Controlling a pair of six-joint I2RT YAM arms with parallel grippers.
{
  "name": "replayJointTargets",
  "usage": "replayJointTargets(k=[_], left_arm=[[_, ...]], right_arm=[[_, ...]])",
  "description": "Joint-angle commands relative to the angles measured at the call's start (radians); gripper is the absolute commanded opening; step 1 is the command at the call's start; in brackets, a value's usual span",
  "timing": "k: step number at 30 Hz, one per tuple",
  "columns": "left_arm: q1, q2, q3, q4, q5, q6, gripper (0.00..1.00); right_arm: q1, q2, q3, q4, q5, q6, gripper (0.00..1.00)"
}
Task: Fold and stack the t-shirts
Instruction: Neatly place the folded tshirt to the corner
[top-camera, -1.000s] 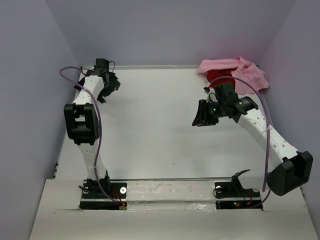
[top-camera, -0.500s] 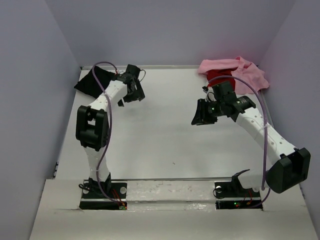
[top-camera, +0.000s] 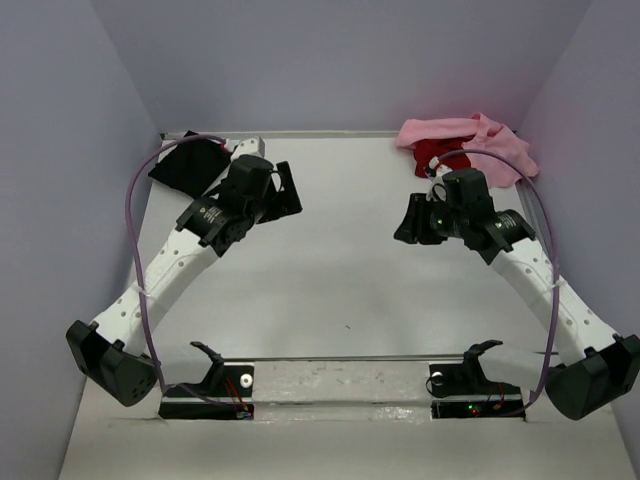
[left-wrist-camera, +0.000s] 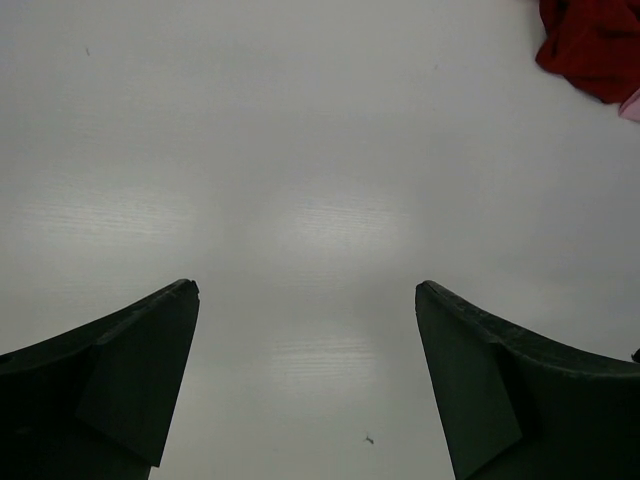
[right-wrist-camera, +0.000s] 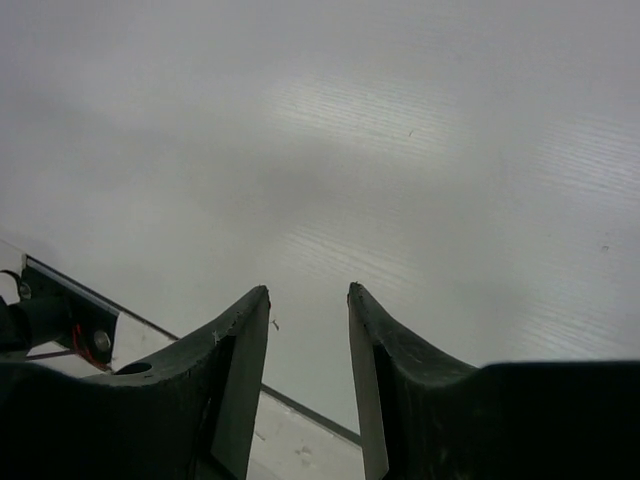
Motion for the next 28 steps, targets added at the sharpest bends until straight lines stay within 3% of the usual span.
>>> replayJointTargets(k=[1,12,28], left_arm=[[-0.041,-0.035,-0.095,-0.024,-0.038,-0.015,0.99],[-0.057,-0.127,-0.21,-0.08,-0.107,-0.144,0.99],[-0.065,-0.129,-0.237,-0.074,-0.12,-0.142,0.99]], right_arm=[[0.006,-0.06,-0.025,0.084,0.101,-0.042,0.44],[0.006,-0.132,-0.077,0.085,0.098,-0.066,0.44],[0.006,-0.14,-0.099,0.082,0.108,-0.067,0.44]])
